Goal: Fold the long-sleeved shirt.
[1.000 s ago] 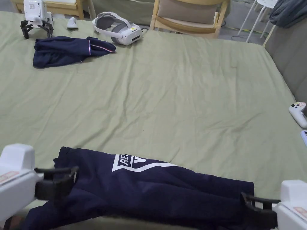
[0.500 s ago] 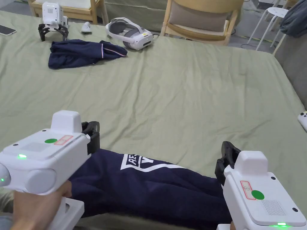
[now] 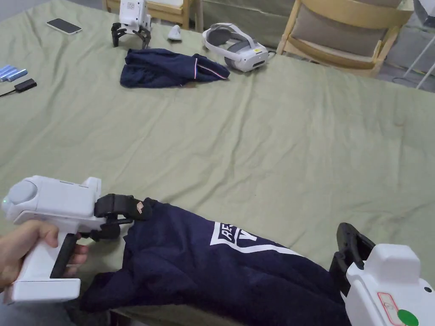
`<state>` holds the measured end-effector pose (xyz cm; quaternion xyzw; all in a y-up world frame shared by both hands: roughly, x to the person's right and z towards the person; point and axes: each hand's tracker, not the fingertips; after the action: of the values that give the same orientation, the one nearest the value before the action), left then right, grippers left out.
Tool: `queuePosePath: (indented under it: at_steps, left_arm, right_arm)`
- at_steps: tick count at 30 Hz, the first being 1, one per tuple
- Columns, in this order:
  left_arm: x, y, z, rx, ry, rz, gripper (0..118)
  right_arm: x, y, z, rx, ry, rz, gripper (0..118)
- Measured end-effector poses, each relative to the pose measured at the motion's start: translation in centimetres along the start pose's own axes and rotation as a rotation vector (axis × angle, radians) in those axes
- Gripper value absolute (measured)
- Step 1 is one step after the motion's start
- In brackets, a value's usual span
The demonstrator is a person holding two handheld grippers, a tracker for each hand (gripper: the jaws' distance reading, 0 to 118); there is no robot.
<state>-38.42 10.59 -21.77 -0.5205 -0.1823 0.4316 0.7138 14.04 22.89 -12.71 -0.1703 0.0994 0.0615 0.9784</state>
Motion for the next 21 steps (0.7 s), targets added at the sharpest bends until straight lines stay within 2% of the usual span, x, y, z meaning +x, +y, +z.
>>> queuePosePath:
  at_steps: [2, 3, 4, 5, 8, 9, 11, 12, 13, 14, 16, 17, 18, 21]
  left_arm:
    - [1.0, -2.2, -1.5, -0.054, 0.015, 0.044, 111]
    - [1.0, -3.0, -1.9, -0.077, 0.020, 0.021, 111]
    - [1.9, -3.1, -1.7, 0.010, -0.063, -0.055, 112]
    - [2.4, -3.0, -1.8, 0.024, -0.103, -0.060, 112]
    - [1.0, -1.6, -1.9, -0.005, -0.089, -0.002, 112]
    - [1.3, -1.4, -2.1, -0.008, -0.132, -0.019, 112]
    - [2.4, -2.2, -3.0, -0.020, -0.131, -0.034, 109]
    - [2.9, -2.4, -3.2, -0.028, -0.142, -0.039, 96]
    - [3.1, -2.6, -3.4, -0.028, -0.135, -0.040, 42]
    - [-1.5, 0.7, -4.3, -0.010, -0.106, -0.041, 21]
    - [-2.9, 2.3, -4.6, -0.018, -0.041, -0.069, 21]
    - [-3.3, 3.1, -4.0, -0.006, -0.080, -0.068, 21]
    - [-0.1, 0.2, -4.5, 0.023, -0.103, -0.068, 21]
    - [-0.4, 1.7, -2.1, 0.093, -0.089, -0.085, 21]
  right_arm:
    - [-0.3, 0.2, 0.0, -0.008, 0.003, 0.008, 0]
    - [-0.4, 0.2, 0.0, -0.012, 0.008, 0.012, 0]
    - [-0.5, 0.2, -0.1, -0.016, 0.011, 0.012, 0]
    - [-0.5, 0.2, -0.2, -0.018, 0.013, 0.011, 0]
    - [-0.7, 0.1, -0.7, -0.028, 0.019, 0.009, 0]
    - [-0.7, 0.2, -0.8, -0.029, 0.024, 0.002, 0]
    - [-0.8, 0.2, -0.8, -0.028, 0.026, -0.004, 0]
    - [-0.8, 0.2, -0.8, -0.028, 0.027, -0.004, 0]
    - [-0.8, 0.2, -0.8, -0.029, 0.031, -0.003, 0]
    - [-0.8, 0.1, -0.8, -0.031, 0.031, -0.003, 0]
    - [-0.6, -0.2, -0.8, -0.036, 0.027, -0.006, 0]
    - [-0.4, -0.3, -0.9, -0.042, 0.024, -0.010, 0]
    - [-0.2, -0.4, -0.8, -0.045, 0.020, -0.015, 0]
    - [0.6, -0.6, -1.0, -0.056, 0.010, -0.025, 0]
